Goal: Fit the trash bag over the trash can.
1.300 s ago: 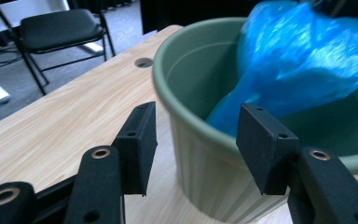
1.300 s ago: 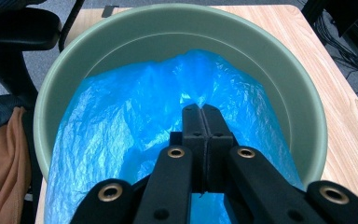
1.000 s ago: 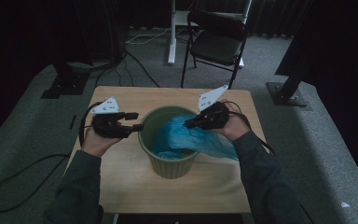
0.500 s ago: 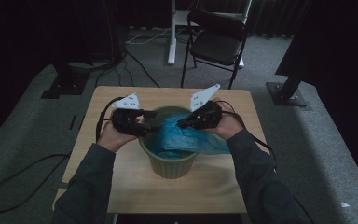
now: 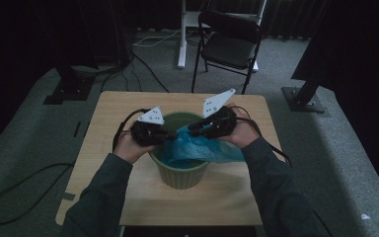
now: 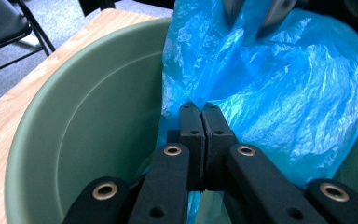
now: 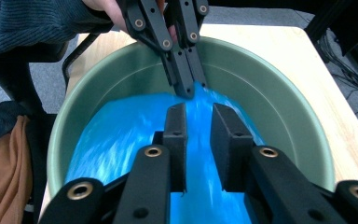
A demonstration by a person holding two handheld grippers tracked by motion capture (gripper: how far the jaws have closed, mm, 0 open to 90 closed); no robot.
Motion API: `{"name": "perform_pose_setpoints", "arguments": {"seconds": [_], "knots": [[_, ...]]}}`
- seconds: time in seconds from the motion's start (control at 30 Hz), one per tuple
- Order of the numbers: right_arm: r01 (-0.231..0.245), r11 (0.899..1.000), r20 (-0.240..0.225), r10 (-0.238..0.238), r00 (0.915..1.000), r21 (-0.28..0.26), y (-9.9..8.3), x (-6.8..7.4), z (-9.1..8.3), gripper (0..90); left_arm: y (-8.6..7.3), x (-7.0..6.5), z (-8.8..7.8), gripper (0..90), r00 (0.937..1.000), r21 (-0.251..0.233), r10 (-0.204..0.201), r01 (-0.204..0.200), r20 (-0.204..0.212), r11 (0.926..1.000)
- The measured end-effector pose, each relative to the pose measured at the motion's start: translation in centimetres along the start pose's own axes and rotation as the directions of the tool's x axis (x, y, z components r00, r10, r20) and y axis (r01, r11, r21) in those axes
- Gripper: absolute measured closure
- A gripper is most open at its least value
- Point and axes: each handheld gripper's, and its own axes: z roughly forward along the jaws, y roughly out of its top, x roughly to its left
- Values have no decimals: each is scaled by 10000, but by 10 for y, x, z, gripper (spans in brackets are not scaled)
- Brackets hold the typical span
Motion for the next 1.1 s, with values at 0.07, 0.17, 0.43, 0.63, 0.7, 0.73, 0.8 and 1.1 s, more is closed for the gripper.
{"name": "perform_pose_setpoints", "arguments": {"seconds": [0.07,0.17,0.43,0.63,0.7,0.73,0.8,1.1], "knots": [[-2,10000,189,3,9998,-60,-1,0,-6,737,-3,1,-3,885,10000,-59,2,-3,-47,10000],[-138,9995,485,151,9987,-267,-5,-1,-18,748,-6,2,-7,879,9998,-81,-39,37,-198,10000],[-876,9957,1521,914,9841,-317,-38,-4,-39,862,-13,4,-15,865,9990,-195,-174,166,-423,9997],[-1315,9913,1777,1303,9754,-48,-56,-5,-42,867,-16,6,-16,858,9982,-241,-293,280,-519,9993],[-1278,9917,1378,1242,9826,173,-58,-3,-38,828,-16,6,-15,856,9980,-208,-293,282,-566,9994],[-1211,9925,1107,1187,9867,153,-57,-1,-36,796,-16,6,-15,852,9980,-180,-265,255,-573,9995],[-1109,9938,718,1103,9913,42,-54,1,-32,712,-15,5,-14,847,9978,-170,-262,252,-608,9995],[-1022,9945,601,1033,9928,-219,-40,1,-20,779,-12,2,-16,688,9982,-161,-108,99,-586,9998]]}}
